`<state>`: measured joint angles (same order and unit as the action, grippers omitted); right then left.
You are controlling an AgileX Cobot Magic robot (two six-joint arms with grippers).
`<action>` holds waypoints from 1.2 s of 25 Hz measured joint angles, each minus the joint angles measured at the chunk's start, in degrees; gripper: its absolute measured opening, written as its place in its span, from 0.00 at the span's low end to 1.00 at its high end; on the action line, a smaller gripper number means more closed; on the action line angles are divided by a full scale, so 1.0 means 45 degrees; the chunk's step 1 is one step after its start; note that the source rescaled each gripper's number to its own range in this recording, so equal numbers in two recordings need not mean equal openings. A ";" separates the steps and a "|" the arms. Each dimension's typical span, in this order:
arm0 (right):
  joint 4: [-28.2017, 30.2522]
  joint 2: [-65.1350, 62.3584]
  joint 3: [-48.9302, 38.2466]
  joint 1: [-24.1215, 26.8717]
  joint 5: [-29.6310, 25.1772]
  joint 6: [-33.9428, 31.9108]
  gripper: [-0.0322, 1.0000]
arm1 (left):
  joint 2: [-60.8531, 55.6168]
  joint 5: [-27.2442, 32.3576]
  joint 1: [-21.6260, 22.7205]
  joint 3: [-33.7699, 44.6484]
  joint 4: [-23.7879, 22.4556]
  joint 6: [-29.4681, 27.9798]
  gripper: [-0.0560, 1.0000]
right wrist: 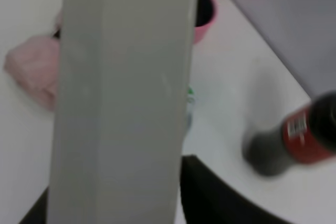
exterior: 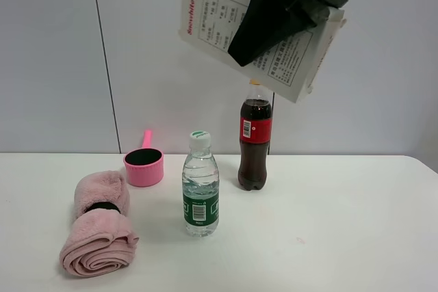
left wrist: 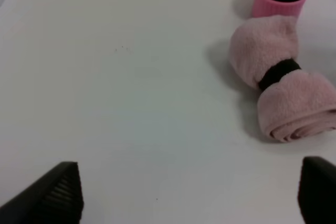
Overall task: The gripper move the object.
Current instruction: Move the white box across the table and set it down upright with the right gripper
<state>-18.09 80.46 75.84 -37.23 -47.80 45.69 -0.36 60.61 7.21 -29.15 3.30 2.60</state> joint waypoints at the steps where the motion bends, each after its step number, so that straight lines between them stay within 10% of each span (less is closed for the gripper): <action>1: -0.0043 0.0048 0.0000 -0.0108 -0.0038 0.0631 0.04 | 0.0000 0.0000 0.0000 0.0000 0.0000 0.0000 1.00; 16: 0.0468 0.2796 0.0000 -0.0185 -0.2674 0.6430 0.04 | 0.0000 0.0000 0.0000 0.0000 0.0000 0.0000 1.00; 30: 0.1911 0.5040 0.0000 -0.0466 -0.2837 0.7139 0.03 | 0.0000 0.0000 0.0000 0.0000 0.0000 0.0000 1.00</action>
<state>-9.49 103.15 75.84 -39.33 -60.56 77.81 -0.36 60.61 7.21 -29.15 3.30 2.60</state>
